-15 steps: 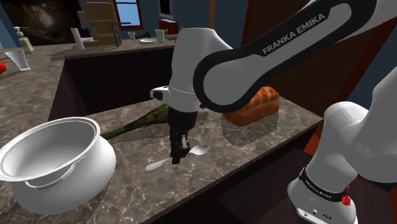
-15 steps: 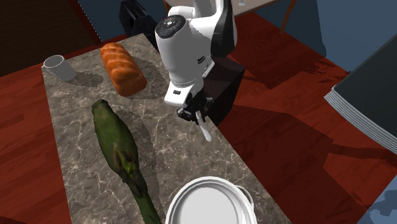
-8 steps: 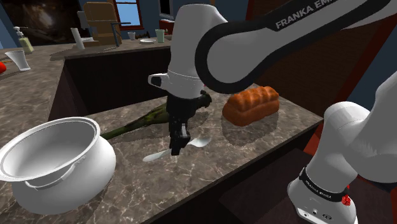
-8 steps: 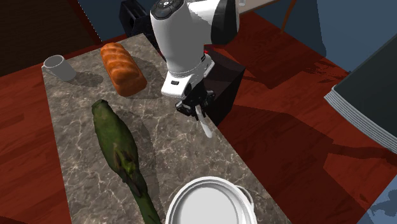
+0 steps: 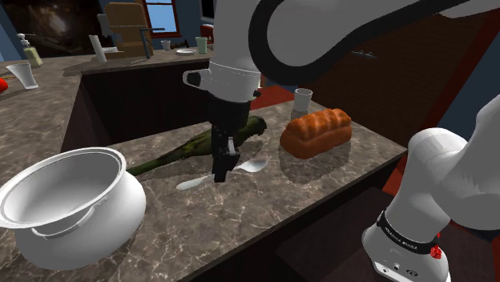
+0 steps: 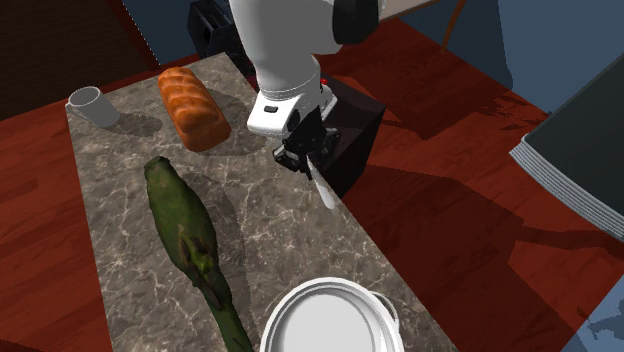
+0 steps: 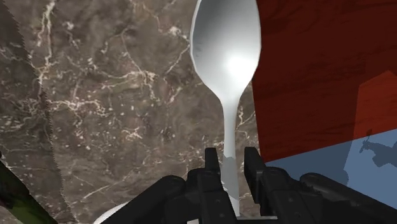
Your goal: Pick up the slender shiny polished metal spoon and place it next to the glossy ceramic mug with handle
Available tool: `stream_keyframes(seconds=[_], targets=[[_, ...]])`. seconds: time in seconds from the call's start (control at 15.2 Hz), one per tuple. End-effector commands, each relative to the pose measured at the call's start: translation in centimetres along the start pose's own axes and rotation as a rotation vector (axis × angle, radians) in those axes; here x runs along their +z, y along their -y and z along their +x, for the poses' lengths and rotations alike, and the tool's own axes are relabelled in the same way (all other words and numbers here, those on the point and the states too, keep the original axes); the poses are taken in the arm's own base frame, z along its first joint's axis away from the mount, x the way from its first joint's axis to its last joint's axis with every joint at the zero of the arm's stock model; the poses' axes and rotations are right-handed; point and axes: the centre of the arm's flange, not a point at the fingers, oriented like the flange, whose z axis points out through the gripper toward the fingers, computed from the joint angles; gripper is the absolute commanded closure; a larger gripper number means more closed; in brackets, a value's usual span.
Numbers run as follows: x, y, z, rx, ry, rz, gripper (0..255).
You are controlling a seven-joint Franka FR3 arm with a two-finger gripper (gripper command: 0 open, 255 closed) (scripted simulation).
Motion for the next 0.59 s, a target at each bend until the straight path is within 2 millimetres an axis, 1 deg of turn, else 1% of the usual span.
stream_keyframes(seconds=[0.0,0.53], targets=[[-0.8,-0.8,-0.8,0.0,0.001,0.0,255],[-3.4,-7.8,-8.3,0.0,0.001,0.0,255]])
